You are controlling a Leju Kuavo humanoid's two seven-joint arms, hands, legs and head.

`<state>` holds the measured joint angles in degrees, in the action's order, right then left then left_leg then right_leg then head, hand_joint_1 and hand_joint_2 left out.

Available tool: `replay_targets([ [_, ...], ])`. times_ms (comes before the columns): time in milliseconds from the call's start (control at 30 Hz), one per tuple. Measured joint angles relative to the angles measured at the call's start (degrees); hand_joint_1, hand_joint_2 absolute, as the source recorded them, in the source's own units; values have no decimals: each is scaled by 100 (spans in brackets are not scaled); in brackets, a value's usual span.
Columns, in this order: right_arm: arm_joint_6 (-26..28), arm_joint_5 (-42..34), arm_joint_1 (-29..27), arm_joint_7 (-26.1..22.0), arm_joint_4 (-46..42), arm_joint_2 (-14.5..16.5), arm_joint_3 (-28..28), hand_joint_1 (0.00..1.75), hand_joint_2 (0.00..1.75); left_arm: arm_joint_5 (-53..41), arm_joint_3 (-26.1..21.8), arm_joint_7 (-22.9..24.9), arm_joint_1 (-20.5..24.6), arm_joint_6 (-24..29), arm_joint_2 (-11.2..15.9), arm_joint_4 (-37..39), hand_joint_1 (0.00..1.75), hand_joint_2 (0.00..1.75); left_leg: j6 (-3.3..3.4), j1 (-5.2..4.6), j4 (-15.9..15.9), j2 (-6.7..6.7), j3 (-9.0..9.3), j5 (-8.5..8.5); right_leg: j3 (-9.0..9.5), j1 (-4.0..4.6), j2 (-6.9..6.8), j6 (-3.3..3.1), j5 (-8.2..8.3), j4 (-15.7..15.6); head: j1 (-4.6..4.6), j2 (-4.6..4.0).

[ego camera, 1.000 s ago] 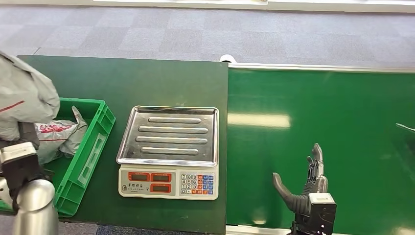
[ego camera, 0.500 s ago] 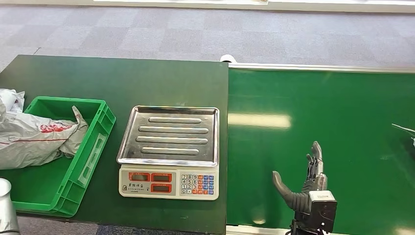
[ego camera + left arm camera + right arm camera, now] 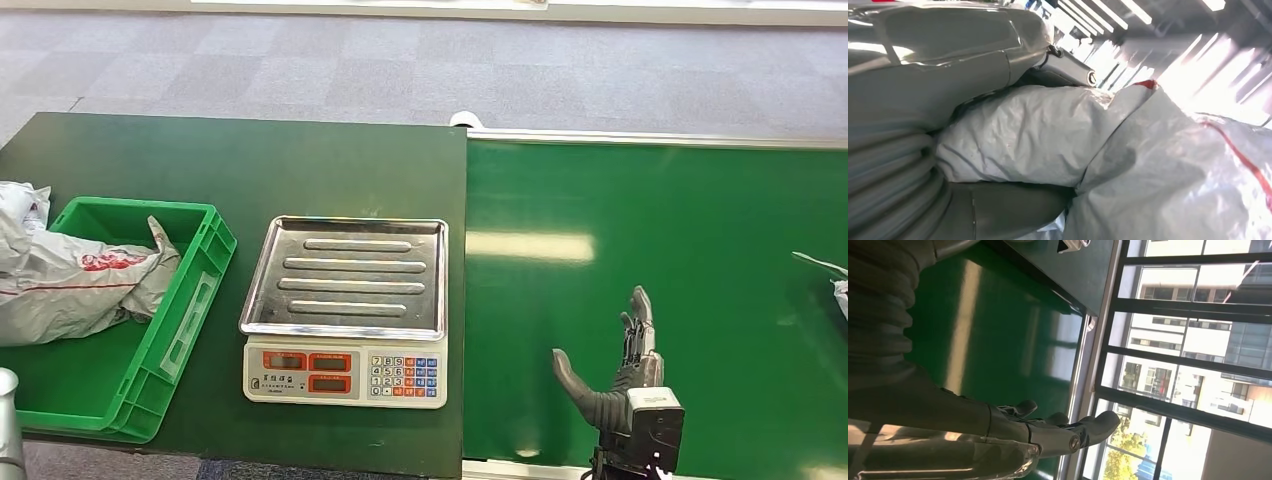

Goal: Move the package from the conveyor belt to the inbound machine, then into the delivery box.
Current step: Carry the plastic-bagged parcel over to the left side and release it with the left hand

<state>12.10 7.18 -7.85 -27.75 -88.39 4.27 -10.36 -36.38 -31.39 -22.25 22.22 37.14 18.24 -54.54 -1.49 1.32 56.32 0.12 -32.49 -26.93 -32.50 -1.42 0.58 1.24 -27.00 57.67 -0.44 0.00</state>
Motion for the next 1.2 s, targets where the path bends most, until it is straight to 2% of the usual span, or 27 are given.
replay_targets([
  [33,-14,-2,4,9,1,-1,-1,0,175,-67,53,79,45,-83,29,117,167,175,0,0,0,-1,0,0,0,0,0,0,0,0,1,0],
  [100,-56,-8,21,32,10,-1,-3,0,175,-268,186,323,180,-268,100,365,174,175,0,-1,0,-3,0,0,-1,-1,-2,0,0,0,0,0],
  [300,-171,-28,126,57,96,-9,-27,0,175,-1194,813,1167,1013,-1169,390,1364,175,175,-1,0,1,-18,2,11,9,0,-25,0,1,0,0,0],
  [367,-190,-27,149,58,120,-10,-31,0,175,-1326,1038,1269,1277,-1459,465,1630,174,175,-2,0,0,-23,3,14,14,0,-29,-1,1,0,0,0],
  [467,-199,-27,157,58,139,-10,-32,0,175,-1378,1273,1315,1528,-1615,527,1896,171,175,-2,0,0,-24,4,15,18,0,-30,0,1,0,1,0],
  [500,-202,-27,158,61,143,-10,-33,0,175,-1387,1333,1315,1580,-1621,537,1963,167,175,-2,0,0,-24,4,15,18,-1,-30,0,1,0,1,0],
  [533,-204,-27,159,63,146,-10,-32,0,175,-1397,1383,1311,1619,-1620,543,2014,134,175,-2,-1,0,-25,5,15,17,-1,-31,0,1,0,0,0],
  [633,-209,-17,163,85,149,-9,-31,0,175,-1404,1522,1292,1682,-1580,534,2092,10,175,-2,-1,1,-29,5,15,17,-2,-34,0,1,0,0,0],
  [667,-210,-12,163,93,149,-8,-31,0,175,-1384,1561,1280,1689,-1540,521,2099,0,175,-2,-1,1,-30,5,15,16,-2,-34,0,1,0,1,0],
  [867,-207,31,137,116,148,7,-31,0,175,-807,1634,1069,1627,-1295,376,1918,0,175,-2,-1,1,-29,5,14,15,-1,-32,0,1,0,0,0],
  [1067,-192,59,74,138,148,18,-28,0,175,33,1532,1004,1443,-1625,244,1479,0,175,-3,-1,1,-27,1,14,10,-1,-30,0,1,0,1,0],
  [1133,-190,67,67,139,147,19,-28,0,175,314,1484,957,1408,-1910,214,1395,0,175,-3,-1,1,-27,0,14,9,-1,-30,0,1,0,0,0],
  [1200,-202,74,57,139,148,17,-28,0,175,966,1391,858,1361,-2584,187,1321,0,175,-3,-1,0,-27,-1,14,10,-1,-30,0,1,0,0,0],
])
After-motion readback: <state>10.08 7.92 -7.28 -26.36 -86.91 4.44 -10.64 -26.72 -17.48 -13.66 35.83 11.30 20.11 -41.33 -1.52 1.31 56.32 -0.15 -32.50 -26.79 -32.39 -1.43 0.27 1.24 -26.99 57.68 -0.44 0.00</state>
